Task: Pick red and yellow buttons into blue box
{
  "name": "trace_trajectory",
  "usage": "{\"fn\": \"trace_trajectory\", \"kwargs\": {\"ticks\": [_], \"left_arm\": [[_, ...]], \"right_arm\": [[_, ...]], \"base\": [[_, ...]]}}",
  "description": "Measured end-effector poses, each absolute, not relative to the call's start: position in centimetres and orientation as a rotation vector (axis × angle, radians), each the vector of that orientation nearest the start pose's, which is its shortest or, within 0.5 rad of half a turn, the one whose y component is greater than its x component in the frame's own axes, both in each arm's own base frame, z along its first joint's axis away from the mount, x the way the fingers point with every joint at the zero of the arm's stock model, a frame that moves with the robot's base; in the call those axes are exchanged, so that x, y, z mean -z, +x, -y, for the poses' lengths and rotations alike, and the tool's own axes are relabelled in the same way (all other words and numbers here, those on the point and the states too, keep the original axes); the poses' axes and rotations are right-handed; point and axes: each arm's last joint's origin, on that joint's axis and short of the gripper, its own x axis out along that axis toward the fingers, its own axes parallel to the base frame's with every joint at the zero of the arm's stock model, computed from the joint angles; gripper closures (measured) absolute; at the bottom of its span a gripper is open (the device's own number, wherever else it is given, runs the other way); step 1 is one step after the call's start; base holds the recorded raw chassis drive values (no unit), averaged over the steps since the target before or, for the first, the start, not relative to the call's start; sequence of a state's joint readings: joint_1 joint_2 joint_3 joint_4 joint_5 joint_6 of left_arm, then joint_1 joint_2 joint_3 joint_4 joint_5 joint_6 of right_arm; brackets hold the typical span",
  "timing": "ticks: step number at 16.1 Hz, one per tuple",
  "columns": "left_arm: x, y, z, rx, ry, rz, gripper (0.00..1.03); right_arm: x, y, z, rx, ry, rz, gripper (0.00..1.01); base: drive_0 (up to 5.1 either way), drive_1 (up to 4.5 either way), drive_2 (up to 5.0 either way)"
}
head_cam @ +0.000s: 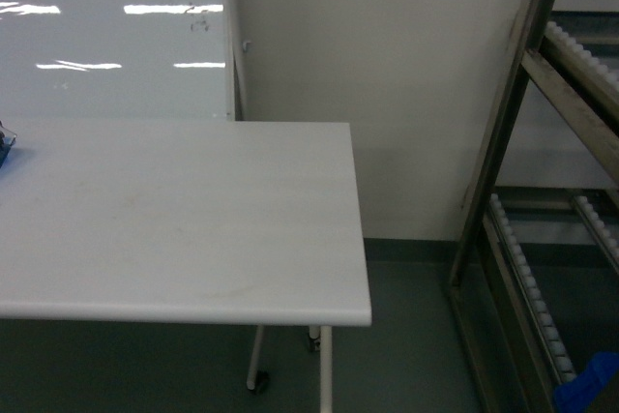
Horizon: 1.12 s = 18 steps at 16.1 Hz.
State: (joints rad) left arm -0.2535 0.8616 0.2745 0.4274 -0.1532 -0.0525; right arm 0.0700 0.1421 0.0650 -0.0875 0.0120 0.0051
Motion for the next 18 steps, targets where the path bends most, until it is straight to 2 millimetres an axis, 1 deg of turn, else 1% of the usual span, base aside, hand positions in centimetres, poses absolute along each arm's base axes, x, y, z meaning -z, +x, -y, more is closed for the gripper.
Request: {"fn": "trace_trajectory", "kwargs": {"ticks": [14, 18], "left_arm": [[-20.28, 17.57, 4.09, 0.096, -0.02, -0.159, 0.74], [-20.26, 17.57, 4.1, 0.096, -0.019, -0.16, 0.74]], "right_arm": [[-16.59, 10.27, -0.68, -0.057, -0.002, -0.166, 0.73], [-16.58, 10.27, -0.68, -0.057, -0.002, -0.167, 0.73]], "base": [[4.9, -3.43, -1.4], [5.0, -2.58, -2.1]]}}
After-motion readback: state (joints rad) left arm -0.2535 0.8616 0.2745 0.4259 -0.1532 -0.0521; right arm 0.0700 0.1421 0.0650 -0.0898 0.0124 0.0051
